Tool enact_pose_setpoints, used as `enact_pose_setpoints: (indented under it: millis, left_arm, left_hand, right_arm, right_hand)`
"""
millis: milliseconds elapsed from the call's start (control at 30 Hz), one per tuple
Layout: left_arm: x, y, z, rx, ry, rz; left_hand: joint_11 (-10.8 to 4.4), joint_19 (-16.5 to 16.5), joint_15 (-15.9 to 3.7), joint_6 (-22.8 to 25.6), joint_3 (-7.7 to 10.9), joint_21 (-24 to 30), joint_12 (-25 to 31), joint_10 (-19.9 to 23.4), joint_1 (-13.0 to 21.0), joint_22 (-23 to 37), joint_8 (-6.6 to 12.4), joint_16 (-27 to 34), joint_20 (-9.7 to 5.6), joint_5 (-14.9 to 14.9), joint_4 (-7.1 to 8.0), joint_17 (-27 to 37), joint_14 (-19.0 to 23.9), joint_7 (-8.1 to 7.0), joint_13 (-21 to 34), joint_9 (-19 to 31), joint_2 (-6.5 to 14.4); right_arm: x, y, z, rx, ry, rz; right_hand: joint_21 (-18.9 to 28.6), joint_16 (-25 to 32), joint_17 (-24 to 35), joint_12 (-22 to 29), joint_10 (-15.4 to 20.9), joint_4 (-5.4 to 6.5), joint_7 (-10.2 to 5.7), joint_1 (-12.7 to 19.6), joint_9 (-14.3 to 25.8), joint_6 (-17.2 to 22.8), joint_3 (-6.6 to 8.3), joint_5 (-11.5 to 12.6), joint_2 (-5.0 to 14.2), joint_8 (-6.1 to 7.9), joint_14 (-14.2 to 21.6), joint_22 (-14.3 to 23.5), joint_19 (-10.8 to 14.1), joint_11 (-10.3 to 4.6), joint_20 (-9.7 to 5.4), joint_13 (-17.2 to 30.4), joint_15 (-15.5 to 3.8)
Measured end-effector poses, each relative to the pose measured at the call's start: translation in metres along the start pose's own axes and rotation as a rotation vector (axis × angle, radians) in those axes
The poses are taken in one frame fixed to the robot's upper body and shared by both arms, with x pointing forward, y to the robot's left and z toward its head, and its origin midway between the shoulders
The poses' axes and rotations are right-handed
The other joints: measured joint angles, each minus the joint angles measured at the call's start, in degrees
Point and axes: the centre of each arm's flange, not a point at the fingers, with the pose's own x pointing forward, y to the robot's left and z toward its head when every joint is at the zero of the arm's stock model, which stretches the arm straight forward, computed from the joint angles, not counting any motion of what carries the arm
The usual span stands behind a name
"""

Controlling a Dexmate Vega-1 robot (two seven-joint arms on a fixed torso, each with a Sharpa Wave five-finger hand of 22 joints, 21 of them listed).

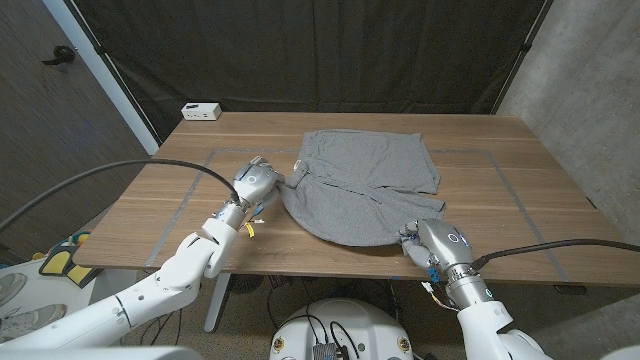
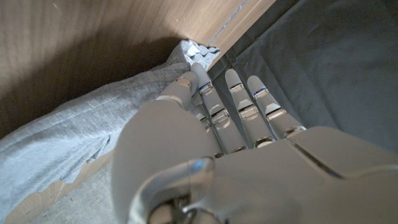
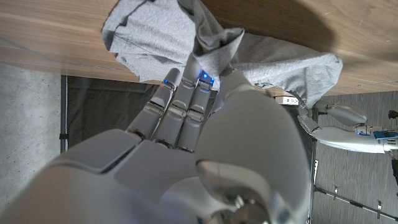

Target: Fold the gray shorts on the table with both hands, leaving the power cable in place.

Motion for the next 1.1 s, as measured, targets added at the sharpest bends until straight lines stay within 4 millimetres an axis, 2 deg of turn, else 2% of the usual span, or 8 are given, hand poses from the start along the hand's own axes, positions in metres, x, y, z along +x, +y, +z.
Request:
enact_pose_setpoints:
  millis: [333, 400, 600, 1100]
  left_arm:
    - [0.0, 0.016, -0.01, -0.009, 0.026, 0.055]
    - [0.0, 0.018, -0.012, -0.012, 0.033, 0.064]
    - [0.0, 0.026, -0.019, -0.013, 0.049, 0.083]
    - [0.008, 0.043, -0.036, 0.012, 0.075, 0.082]
  left_hand:
    - [0.0, -0.3, -0.3, 0.3, -0.01, 0.41, 0.09, 0.0, 0.76, 0.03, 1.39, -0.24, 0.3, 1.09, 0.0, 0.51, 0.3, -0.3, 0.0, 0.03, -0.29]
    - [0.0, -0.3, -0.3, 0.31, -0.05, 0.45, 0.1, 0.0, 0.83, 0.03, 1.44, -0.42, 0.31, 1.32, 0.03, 0.52, 0.3, -0.31, 0.0, 2.88, -0.22]
    - [0.0, -0.61, -0.09, 0.39, -0.24, 0.45, 0.1, 0.0, 0.99, 0.02, 2.2, -0.64, -0.01, 1.76, 0.2, 0.79, 0.52, -0.39, 0.0, 5.75, -0.21]
    - [0.0, -0.91, 0.0, 0.4, -0.31, 0.89, 0.1, -0.01, 1.66, 0.3, 3.43, -0.86, 0.31, 2.81, 0.13, 1.13, 0.61, -0.4, 0.0, 7.03, -0.31]
  right_arm:
    - [0.004, -0.005, 0.0, 0.017, -0.018, -0.041]
    - [0.006, -0.006, 0.001, 0.019, -0.021, -0.048]
    - [0.009, -0.011, 0.002, 0.018, -0.036, -0.082]
    - [0.019, -0.025, -0.001, -0.01, -0.049, -0.204]
  right_hand:
    - [0.23, 0.79, 1.02, 0.86, 0.21, 0.11, 0.42, 0.15, 0.04, 0.42, 0.11, -0.23, 0.15, -0.44, -0.01, 0.0, 0.0, 0.24, 0.0, 0.56, 0.01]
    - [0.23, 0.79, 1.08, 0.96, 0.39, 0.12, 0.42, 0.15, 0.04, 0.41, 0.11, -0.29, 0.15, -0.45, 0.0, -0.01, 0.0, 0.43, 0.0, 0.8, 0.01]
    - [0.66, 1.0, 1.58, 1.4, 0.39, 0.12, 0.72, 0.38, 0.04, 0.71, 0.12, -0.39, -0.08, -0.65, -0.01, 0.26, 0.23, 0.44, 0.23, 1.29, 0.01]
    - [0.88, 1.0, 1.88, 2.08, 0.37, 0.33, 0.58, 0.38, 0.31, 0.83, 0.36, -0.44, -0.09, -1.06, 0.51, 0.26, 0.31, 0.45, 0.31, 2.14, 0.11]
